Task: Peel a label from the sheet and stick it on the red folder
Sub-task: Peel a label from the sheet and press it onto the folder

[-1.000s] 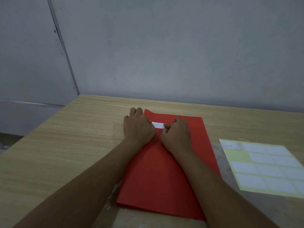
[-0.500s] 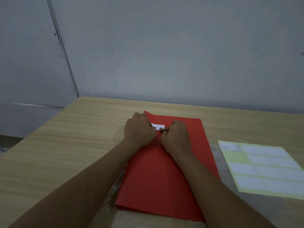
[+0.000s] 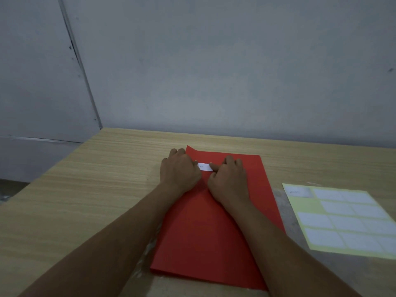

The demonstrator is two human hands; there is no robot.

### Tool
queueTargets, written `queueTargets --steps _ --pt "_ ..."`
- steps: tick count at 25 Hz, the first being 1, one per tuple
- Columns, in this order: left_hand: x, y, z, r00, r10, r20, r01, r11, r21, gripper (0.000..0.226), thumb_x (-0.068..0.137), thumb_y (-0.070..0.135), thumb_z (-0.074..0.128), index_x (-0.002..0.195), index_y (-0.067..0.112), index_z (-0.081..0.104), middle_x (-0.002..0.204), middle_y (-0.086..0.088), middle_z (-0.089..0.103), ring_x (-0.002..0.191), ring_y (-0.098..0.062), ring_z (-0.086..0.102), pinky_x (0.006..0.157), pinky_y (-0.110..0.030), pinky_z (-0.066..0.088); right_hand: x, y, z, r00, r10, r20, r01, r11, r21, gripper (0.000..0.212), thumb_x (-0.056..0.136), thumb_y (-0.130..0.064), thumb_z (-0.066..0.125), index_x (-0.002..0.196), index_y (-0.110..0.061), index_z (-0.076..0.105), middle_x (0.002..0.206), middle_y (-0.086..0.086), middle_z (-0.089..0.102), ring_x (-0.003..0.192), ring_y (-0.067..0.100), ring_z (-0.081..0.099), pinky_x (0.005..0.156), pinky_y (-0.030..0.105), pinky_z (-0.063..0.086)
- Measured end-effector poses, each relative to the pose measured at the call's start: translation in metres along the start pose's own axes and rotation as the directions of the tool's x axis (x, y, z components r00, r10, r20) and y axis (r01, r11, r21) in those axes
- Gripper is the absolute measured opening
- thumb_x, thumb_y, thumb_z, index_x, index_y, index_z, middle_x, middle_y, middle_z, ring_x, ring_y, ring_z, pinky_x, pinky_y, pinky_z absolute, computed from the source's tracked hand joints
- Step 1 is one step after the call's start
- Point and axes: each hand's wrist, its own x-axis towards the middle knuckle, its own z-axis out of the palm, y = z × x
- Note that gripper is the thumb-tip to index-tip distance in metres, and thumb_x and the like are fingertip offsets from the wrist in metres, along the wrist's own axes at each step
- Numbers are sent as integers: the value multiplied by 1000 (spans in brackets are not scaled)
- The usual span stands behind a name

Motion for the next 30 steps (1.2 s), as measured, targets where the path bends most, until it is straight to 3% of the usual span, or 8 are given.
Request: queueTargets --steps 3,7,10,12,18,25,30 --pt "2 -3 2 997 49 58 -48 999 -15 40 92 35 44 98 14 78 101 -7 59 109 -26 49 83 -41 47 0 1 1 998 -34 47 36 999 -26 51 88 -27 41 133 -31 64 117 5 53 109 28 43 90 41 36" --pt "2 -3 2 993 104 60 -103 995 -15 43 88 37 43 90 8 75 100 -9 58 109 -28 48 80 -41 45 1 1 0 993 -87 85 93 994 -63 51 85 -32 39 128 -37 65 113 4 50 108 26 41 85 39 31" --pt "-1 -2 1 999 34 38 -33 999 -32 49 84 50 42 95 19 78 97 -6 60 108 -26 50 81 -41 47 0 0 0 996 -62 58 64 997 -32 52 85 -32 38 128 -36 67 112 4 52 107 26 42 88 40 35" --pt "-2 -3 2 1000 -22 -3 22 998 -60 40 84 45 48 98 24 79 96 -3 59 107 -24 51 78 -39 48 0 -1 1 1000 -6 1 6 1000 -8 47 87 -31 42 123 -29 72 113 5 55 108 27 45 89 41 37" --pt "-3 -3 -1 990 -139 -14 136 981 -135 35 86 37 51 96 15 77 97 -5 57 102 -27 58 72 -36 42 0 1 -1 999 43 -33 -43 999 -1 40 90 -29 47 118 -24 75 107 4 57 107 25 48 89 39 41" --pt "-9 -5 -10 995 -100 9 100 987 -125 30 85 36 56 87 8 68 95 -3 58 99 -25 60 70 -34 43 0 -1 -11 999 28 22 -27 999 -28 35 91 -30 50 116 -25 75 107 5 61 109 25 52 90 37 42" --pt "-17 -3 -21 998 -35 52 43 988 -151 32 84 32 54 103 25 78 100 -2 56 98 -23 61 76 -34 51 -8 -4 -24 997 60 58 -64 995 70 33 87 -28 55 111 -29 77 110 1 64 112 23 57 88 35 49"
